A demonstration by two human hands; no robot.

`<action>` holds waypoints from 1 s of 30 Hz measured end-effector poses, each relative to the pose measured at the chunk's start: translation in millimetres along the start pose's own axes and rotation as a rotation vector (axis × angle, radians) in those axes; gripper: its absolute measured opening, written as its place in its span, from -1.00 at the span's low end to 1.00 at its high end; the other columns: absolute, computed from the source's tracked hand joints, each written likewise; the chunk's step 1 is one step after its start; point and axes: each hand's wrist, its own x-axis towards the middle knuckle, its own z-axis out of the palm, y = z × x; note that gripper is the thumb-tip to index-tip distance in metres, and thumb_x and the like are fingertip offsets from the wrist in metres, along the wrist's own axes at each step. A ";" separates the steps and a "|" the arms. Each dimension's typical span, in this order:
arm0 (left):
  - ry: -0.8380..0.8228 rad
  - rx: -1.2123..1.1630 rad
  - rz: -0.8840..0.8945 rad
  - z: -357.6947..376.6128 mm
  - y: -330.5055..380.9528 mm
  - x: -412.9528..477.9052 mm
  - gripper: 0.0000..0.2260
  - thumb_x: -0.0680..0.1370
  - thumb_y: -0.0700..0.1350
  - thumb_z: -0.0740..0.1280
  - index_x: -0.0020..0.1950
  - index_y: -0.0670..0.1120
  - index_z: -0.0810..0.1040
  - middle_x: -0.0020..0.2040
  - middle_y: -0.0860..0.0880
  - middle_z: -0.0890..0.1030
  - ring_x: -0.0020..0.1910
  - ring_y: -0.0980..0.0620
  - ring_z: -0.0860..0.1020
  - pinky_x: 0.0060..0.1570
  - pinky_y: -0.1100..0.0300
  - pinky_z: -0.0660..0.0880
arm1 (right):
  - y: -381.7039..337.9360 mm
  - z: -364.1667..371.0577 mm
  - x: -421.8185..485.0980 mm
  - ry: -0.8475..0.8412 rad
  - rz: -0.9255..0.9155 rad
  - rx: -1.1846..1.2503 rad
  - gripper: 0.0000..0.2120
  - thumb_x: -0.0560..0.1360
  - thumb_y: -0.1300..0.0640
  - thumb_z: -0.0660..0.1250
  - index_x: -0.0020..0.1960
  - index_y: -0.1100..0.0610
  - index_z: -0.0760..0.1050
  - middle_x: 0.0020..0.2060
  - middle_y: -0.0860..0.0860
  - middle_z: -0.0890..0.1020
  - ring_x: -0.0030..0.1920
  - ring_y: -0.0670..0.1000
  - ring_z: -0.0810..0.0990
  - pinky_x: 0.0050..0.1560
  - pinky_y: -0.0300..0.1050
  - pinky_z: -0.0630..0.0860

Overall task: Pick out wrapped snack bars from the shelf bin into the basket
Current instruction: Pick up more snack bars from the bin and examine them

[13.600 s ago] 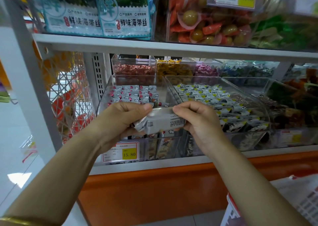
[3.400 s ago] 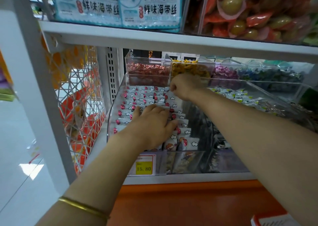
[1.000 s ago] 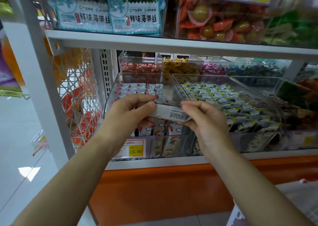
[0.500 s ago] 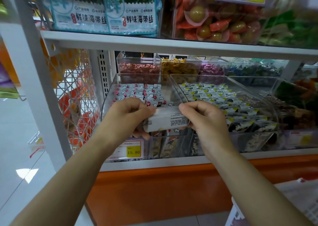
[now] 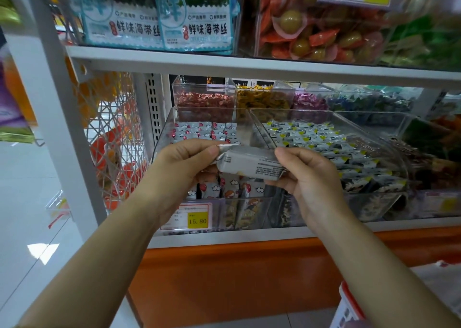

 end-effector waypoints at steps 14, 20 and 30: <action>0.026 0.059 0.017 1.6 -2.4 1.4 -0.81 0.55 -0.19 0.26 0.15 -0.13 0.54 -0.05 -0.10 0.66 -0.13 0.06 0.64 -0.10 0.26 0.59 | -1.4 -1.2 -1.1 -0.085 0.048 -0.077 -0.81 0.41 0.08 0.38 -0.30 0.13 0.67 -0.26 0.15 0.69 -0.25 0.11 0.69 -0.40 -0.20 0.59; -0.001 0.095 0.026 1.1 -4.2 2.1 -0.80 0.58 -0.20 0.23 0.18 -0.12 0.53 0.00 -0.11 0.66 -0.02 -0.03 0.63 -0.03 0.22 0.59 | -3.3 -2.3 -0.7 -0.140 0.185 0.067 -0.82 0.29 0.07 0.38 -0.36 0.16 0.67 -0.29 0.09 0.70 -0.28 0.03 0.69 -0.43 -0.26 0.56; 0.197 0.216 0.098 5.0 -8.9 6.3 -0.86 0.58 -0.13 0.24 -0.05 -0.12 0.59 -0.23 -0.14 0.64 -0.32 0.04 0.61 -0.32 0.28 0.58 | 1.9 1.3 -2.5 -0.206 0.091 0.053 -0.60 0.29 -0.03 0.41 0.09 0.09 0.60 0.04 0.10 0.64 -0.06 0.00 0.67 -0.08 -0.17 0.61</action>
